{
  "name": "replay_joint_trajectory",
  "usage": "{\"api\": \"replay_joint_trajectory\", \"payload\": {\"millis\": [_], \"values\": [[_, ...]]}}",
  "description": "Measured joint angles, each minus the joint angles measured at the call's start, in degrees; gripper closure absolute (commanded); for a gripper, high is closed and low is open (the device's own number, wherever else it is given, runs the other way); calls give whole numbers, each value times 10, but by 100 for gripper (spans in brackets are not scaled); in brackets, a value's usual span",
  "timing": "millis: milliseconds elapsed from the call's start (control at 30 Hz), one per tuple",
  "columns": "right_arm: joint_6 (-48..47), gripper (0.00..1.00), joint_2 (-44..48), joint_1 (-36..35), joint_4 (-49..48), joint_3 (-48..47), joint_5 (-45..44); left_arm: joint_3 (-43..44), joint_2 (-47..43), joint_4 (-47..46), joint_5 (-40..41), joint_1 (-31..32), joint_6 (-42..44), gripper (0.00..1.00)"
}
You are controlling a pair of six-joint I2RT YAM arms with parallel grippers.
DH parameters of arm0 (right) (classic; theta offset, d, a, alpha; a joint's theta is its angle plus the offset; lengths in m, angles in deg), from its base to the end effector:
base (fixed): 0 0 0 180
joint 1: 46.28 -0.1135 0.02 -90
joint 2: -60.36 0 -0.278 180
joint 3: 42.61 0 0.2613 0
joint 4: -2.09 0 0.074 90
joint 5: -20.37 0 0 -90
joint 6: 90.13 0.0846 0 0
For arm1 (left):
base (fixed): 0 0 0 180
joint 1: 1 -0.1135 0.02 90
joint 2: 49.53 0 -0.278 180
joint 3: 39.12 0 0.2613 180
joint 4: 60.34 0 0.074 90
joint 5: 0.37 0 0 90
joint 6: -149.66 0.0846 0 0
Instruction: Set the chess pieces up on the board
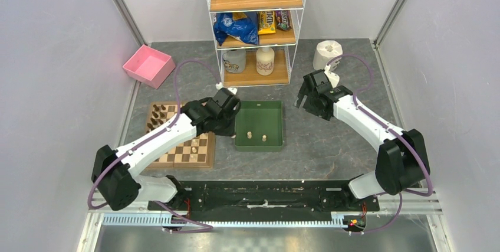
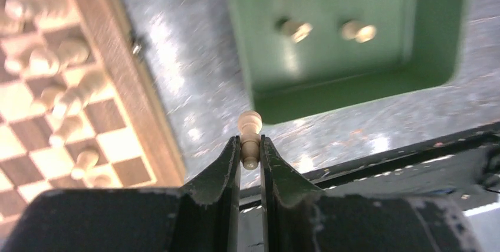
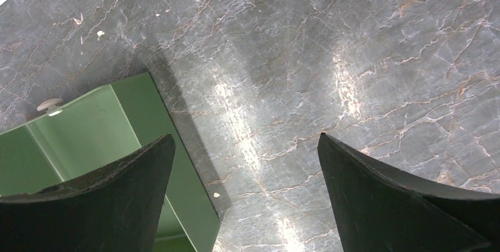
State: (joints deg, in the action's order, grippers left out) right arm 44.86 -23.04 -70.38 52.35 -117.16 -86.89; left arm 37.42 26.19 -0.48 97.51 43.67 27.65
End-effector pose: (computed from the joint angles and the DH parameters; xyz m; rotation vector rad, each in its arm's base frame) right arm 0.3076 0.1101 0.2166 0.5632 2.4699 0.0801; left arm 0.2172 -0.1984 0.2513 0.2390 2.6074 -0.3083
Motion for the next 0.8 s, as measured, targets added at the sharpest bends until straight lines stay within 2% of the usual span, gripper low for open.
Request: {"api": "replay_joint_trajectory", "payload": {"millis": [200,400,800], "values": [[0,1,-5,0,-1,0,8,-87,-38,37,8,-69,-15,98],[0,1,-7,0,-1,0,9,-112,-63,44,11,-150,-14,98],[-1,1,-11,0,-1,0,12,-153,-62,39,11,-183,-14,98]]}}
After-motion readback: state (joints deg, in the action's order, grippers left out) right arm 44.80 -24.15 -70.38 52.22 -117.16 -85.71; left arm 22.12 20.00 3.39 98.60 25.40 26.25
